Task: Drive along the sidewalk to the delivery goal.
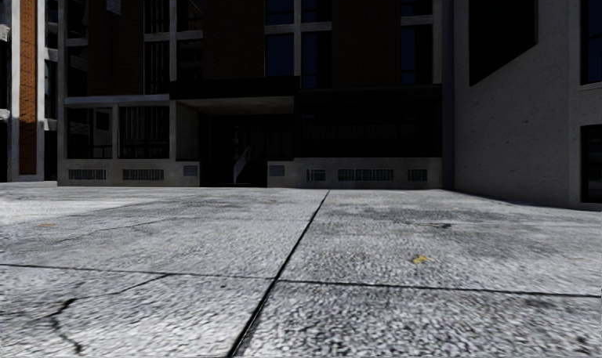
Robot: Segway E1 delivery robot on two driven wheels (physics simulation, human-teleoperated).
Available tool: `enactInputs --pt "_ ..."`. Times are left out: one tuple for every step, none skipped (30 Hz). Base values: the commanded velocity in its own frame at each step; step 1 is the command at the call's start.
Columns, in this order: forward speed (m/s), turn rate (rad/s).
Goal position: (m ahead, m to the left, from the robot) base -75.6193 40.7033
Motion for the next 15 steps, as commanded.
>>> enactInputs --pt "1.53 0.55" --pt "1.53 0.55" --pt "1.53 0.55" --pt "1.54 0.55" --pt "1.54 0.55" --pt "1.54 0.55" --pt "1.54 0.55" --pt "1.55 0.55" --pt "1.61 0.55" --pt "1.7 0.55" --pt "1.7 0.55" --pt "1.73 0.55" --pt "1.73 0.55" --pt "1.73 0.55" --pt "1.73 0.55"
